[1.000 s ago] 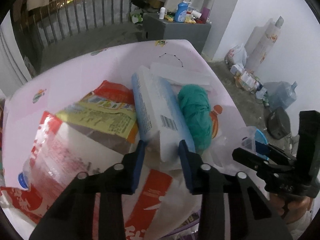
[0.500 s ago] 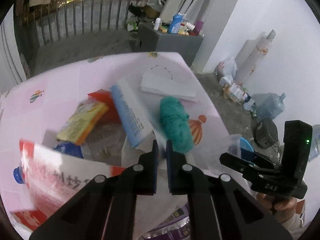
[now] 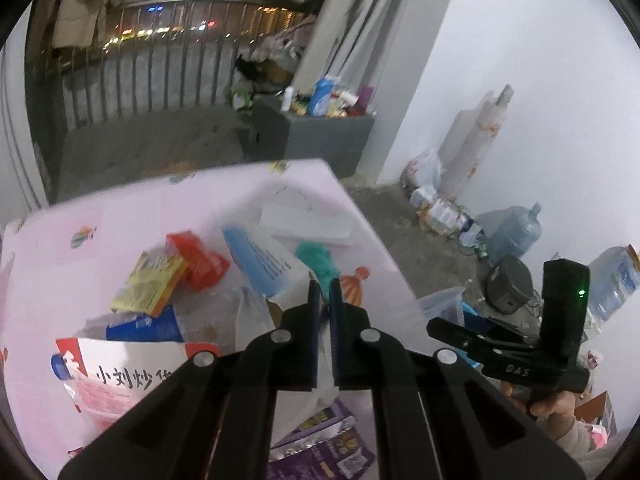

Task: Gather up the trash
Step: 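Carry the clear cup to the blue wastebasket and open the right gripper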

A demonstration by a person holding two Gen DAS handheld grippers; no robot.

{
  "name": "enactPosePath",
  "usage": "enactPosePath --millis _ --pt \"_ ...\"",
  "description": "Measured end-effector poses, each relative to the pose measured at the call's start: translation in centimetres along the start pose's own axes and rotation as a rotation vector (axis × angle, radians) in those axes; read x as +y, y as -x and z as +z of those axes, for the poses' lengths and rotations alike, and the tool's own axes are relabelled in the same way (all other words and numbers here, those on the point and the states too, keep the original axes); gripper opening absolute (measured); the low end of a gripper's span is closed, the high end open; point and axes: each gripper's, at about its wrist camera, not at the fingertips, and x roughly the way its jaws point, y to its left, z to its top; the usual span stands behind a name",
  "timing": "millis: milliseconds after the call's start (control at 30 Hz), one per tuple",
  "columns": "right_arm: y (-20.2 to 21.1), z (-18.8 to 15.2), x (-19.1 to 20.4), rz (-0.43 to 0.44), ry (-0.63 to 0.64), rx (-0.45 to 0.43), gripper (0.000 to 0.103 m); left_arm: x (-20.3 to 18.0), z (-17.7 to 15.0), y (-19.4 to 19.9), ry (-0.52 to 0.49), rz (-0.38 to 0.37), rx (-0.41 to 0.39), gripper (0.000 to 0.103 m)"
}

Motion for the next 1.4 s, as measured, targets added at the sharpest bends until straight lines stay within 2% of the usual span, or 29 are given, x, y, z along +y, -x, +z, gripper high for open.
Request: enactPosePath --millis 167,367,633,767,867,933,967,1033,1133,1333,1367,1400 --pt "2.3 -0.1 -0.5 0.000 -0.025 -0.063 0.064 -2.6 0.9 1.6 -0.065 -0.045 -0.051 0.003" --pt "5.8 -0.2 -2.7 -0.033 -0.073 -0.151 0.064 -6.4 1.9 1.9 -0.141 -0.105 -0.069 0.002" --pt "10.4 -1.3 -8.6 -0.162 -0.193 -0.265 0.064 -15.0 3.7 -1.3 -0.274 -0.265 -0.032 0.002" --pt "11.9 -2.6 -12.9 -0.246 -0.298 -0.294 0.064 -19.6 4.4 -5.8 -0.301 -0.371 0.076 0.002" --pt "12.3 -3.6 -16.3 -0.309 -0.385 -0.301 0.064 -23.3 4.7 -10.6 -0.312 -0.451 0.196 0.002" --pt "12.4 -4.2 -18.8 -0.339 -0.443 -0.297 0.064 -25.9 4.4 -14.9 -0.323 -0.518 0.313 0.002" --pt "12.3 -4.4 -20.1 -0.356 -0.473 -0.293 0.064 -27.5 4.2 -17.3 -0.335 -0.534 0.366 0.002" --pt "12.1 -4.7 -22.3 -0.391 -0.516 -0.282 0.065 -30.0 3.7 -20.7 -0.361 -0.544 0.421 0.002" --pt "11.3 -4.9 -25.6 -0.456 -0.565 -0.261 0.065 -33.3 2.5 -25.2 -0.391 -0.544 0.470 0.002" --pt "9.7 -5.5 -32.0 -0.582 -0.618 -0.209 0.066 -38.4 -0.3 -31.8 -0.442 -0.558 0.508 0.002" --pt "9.3 -5.5 -32.8 -0.603 -0.623 -0.201 0.068 -38.9 -0.7 -32.5 -0.455 -0.545 0.505 0.003" --pt "9.2 -5.7 -33.2 -0.610 -0.622 -0.196 0.075 -39.4 -1.1 -33.5 -0.465 -0.526 0.497 0.008"
